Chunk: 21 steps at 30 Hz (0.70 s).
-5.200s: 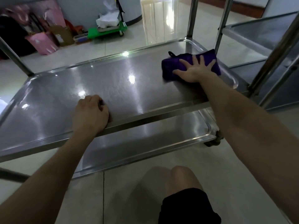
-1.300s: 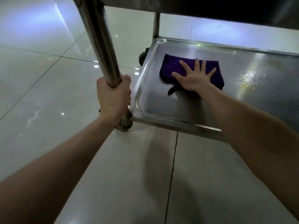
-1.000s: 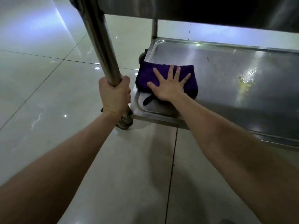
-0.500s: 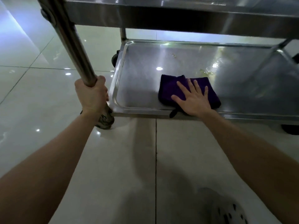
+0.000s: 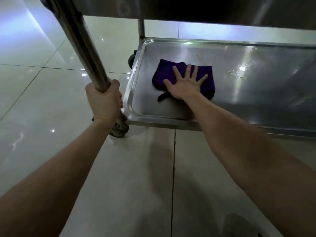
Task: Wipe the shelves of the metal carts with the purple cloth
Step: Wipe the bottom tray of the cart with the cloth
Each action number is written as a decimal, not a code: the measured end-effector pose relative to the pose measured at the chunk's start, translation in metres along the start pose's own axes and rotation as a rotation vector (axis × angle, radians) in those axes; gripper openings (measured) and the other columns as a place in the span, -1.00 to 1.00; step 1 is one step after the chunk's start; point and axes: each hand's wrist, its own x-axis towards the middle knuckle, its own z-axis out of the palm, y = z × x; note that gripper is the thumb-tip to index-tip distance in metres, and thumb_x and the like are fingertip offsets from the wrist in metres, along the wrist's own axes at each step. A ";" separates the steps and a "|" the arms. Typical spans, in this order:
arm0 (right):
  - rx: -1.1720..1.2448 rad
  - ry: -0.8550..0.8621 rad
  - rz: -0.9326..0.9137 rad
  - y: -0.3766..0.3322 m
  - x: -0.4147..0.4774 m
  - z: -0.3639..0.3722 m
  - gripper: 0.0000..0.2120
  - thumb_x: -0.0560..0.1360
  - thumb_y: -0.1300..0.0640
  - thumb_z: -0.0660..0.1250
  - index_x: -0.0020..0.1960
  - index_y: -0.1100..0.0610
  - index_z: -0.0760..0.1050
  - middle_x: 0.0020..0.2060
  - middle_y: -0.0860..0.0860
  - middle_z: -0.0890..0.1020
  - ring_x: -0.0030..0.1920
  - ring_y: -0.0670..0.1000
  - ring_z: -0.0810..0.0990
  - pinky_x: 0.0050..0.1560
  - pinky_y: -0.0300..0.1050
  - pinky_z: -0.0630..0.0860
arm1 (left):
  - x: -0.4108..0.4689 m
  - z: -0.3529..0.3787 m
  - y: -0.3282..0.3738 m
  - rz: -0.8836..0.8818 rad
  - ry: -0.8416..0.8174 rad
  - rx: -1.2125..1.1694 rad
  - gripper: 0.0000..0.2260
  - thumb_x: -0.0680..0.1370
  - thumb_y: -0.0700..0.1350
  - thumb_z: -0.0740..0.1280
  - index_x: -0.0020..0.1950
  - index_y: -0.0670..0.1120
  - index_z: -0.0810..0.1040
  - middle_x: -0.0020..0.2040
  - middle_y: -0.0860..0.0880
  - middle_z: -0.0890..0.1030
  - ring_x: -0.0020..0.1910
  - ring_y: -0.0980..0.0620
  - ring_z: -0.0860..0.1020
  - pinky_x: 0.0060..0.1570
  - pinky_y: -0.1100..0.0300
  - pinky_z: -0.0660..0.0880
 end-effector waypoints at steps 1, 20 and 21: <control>-0.006 -0.004 -0.046 -0.023 -0.003 0.004 -0.13 0.57 -0.56 -0.14 0.75 -0.21 -0.22 0.74 0.21 -0.22 0.70 0.36 -0.32 0.46 0.68 -0.38 | 0.000 0.000 0.001 -0.005 0.001 0.003 -0.75 0.41 -0.10 0.36 -0.44 0.09 0.43 -0.50 0.03 0.34 -0.54 -0.03 0.33 -0.46 0.18 0.32; 0.025 0.022 -0.045 0.112 -0.115 0.027 -0.18 0.53 -0.62 -0.20 0.71 -0.36 -0.23 0.75 -0.11 -0.23 0.73 0.04 -0.31 0.63 0.37 -0.39 | -0.005 -0.011 0.014 0.004 -0.079 0.203 -0.80 0.50 -0.12 0.37 -0.32 -0.06 0.47 -0.49 -0.05 0.50 -0.51 -0.08 0.55 -0.32 -0.10 0.61; 0.029 0.023 -0.002 0.123 -0.118 0.025 -0.17 0.52 -0.63 -0.21 0.71 -0.36 -0.23 0.75 -0.11 -0.23 0.73 0.04 -0.30 0.64 0.38 -0.37 | -0.005 -0.013 0.014 0.003 -0.101 0.208 -0.80 0.52 -0.13 0.37 -0.30 -0.09 0.48 -0.48 -0.06 0.51 -0.50 -0.09 0.56 -0.28 -0.15 0.65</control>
